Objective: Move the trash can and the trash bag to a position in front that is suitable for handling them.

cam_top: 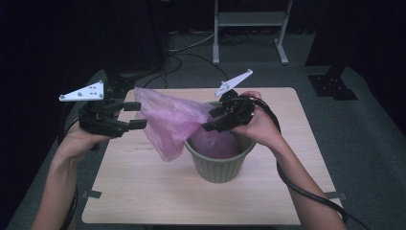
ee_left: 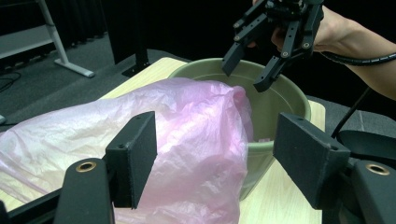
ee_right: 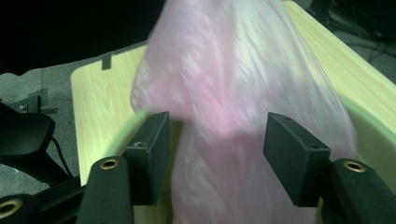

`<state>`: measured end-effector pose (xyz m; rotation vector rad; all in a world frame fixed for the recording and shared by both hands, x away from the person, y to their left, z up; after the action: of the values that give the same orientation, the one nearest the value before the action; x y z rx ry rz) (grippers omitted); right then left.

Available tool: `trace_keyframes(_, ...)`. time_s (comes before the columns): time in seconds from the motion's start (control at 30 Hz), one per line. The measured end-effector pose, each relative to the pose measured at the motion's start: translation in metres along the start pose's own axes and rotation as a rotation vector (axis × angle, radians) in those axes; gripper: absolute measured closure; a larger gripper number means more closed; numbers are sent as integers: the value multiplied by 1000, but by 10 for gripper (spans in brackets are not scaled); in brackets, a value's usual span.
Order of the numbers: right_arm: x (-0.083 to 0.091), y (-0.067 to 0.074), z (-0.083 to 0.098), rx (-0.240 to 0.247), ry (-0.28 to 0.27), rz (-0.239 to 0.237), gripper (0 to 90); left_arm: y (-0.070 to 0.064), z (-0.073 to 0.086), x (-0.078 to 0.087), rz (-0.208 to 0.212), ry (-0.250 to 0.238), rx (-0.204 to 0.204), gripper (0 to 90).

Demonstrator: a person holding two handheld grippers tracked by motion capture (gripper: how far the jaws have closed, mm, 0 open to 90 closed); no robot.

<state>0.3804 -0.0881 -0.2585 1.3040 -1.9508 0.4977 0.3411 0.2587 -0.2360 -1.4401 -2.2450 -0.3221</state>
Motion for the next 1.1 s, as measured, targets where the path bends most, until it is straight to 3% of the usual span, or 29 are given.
trace_keyframes(0.17, -12, 7, -21, 31, -10, -3, 406, 1, 3, 2, 0, -3, 5, 294)
trace_keyframes(0.27, -24, 8, -32, 49, 9, 17, 523, 2, 6, 3, 0, -3, 10, 294)
trace_keyframes(0.3, -24, 8, -32, 49, 9, 17, 523, 2, 8, 3, 1, -1, 12, 294)
trace_keyframes(0.33, -29, 7, -34, 37, 28, 25, 691, 3, 9, 2, 2, 0, 14, 294)
trace_keyframes(0.37, -29, 7, -34, 37, 28, 25, 691, 3, 10, 2, 3, 3, 15, 294)
trace_keyframes(0.47, -29, 2, -28, 9, 37, 10, 879, 5, 14, 0, 5, 6, 22, 294)
trace_keyframes(0.6, -25, -1, -20, -1, 26, 8, 898, 6, 16, -2, 7, 7, 29, 294)
trace_keyframes(0.97, 20, -6, 27, -34, -99, 1, 898, 6, 18, -21, 32, 21, 38, 287)
trace_keyframes(1.1, 31, -8, 43, -40, -138, 0, 898, 6, 19, -35, 55, 38, 44, 283)
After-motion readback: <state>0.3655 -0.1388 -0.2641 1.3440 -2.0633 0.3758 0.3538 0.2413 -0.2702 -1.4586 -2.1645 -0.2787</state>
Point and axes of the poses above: each handheld gripper's, and its own axes: x roughly backward along the jaws, z roughly out of its underside, y roughly to its left, the point moved 1 cm from there along -x, roughly forward along the jaws, and after that the axes turned 7 degrees about y, right-handed, at the moved point
